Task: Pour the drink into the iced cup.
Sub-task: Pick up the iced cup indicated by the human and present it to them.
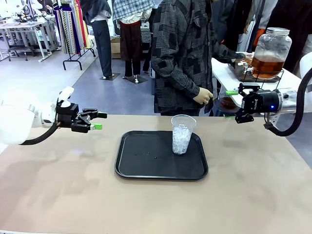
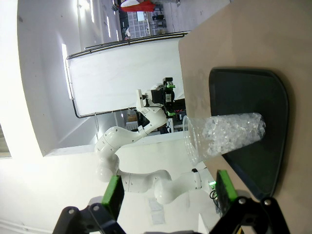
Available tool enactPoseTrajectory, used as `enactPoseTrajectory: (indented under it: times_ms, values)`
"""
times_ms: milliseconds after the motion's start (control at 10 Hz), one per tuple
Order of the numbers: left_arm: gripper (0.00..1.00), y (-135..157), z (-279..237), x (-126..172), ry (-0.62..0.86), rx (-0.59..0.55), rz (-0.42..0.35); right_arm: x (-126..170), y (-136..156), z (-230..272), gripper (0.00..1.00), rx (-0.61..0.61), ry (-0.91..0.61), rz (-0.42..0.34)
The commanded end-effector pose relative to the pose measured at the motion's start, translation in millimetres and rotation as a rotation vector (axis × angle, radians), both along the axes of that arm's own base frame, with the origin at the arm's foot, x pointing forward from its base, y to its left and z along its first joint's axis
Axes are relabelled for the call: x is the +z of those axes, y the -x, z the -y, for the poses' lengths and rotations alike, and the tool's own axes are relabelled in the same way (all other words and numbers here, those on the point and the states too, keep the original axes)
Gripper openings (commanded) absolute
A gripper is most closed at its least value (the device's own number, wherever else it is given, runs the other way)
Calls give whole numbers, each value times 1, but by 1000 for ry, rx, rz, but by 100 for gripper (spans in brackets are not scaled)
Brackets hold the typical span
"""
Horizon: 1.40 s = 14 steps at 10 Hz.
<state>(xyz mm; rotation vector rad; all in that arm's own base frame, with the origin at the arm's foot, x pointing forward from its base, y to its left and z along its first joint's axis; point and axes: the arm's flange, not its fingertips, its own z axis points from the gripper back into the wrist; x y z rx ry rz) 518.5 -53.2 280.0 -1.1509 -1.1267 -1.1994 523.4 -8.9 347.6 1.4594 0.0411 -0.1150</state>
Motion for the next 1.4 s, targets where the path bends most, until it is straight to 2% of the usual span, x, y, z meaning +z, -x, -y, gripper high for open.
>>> enactPoseTrajectory:
  times_ms: [0,1300]
  values:
    - [100,1,0,2,-1,1,2,2,-1,0,100,-2,-2,3]
    - [100,1,0,2,-1,1,2,2,-1,0,100,-2,-2,3]
